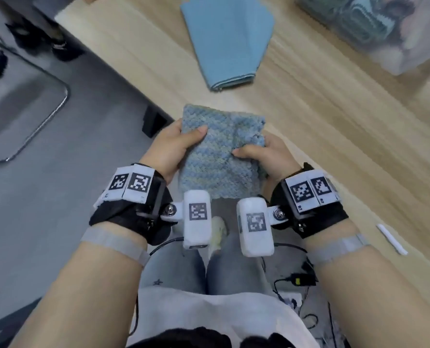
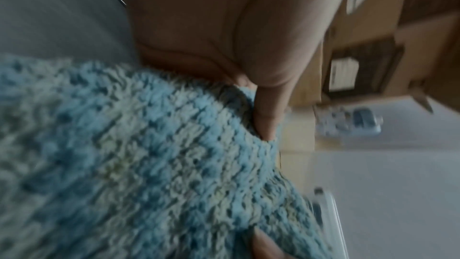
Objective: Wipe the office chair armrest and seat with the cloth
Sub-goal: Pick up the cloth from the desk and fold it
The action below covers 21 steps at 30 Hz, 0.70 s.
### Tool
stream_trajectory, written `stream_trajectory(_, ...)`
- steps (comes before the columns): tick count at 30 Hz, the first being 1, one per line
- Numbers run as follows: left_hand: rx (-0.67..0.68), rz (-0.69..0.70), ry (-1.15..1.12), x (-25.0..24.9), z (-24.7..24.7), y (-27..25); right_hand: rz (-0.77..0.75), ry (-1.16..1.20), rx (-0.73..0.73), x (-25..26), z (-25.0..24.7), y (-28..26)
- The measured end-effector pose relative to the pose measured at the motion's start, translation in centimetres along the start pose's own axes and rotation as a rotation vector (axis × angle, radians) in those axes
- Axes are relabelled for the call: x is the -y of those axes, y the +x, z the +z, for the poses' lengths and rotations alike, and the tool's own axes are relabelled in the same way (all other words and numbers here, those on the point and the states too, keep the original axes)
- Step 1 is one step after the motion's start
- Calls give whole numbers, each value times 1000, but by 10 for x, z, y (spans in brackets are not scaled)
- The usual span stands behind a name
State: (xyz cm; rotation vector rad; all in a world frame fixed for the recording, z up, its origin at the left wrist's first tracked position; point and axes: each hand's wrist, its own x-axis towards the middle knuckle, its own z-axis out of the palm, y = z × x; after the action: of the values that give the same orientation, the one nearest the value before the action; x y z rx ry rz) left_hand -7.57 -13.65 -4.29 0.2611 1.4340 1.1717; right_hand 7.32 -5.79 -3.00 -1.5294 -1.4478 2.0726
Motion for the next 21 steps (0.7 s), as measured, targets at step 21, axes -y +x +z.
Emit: stream_trajectory(21,-1053,170,-991,230,-232,-259,163,-757,901,-158,374,-66)
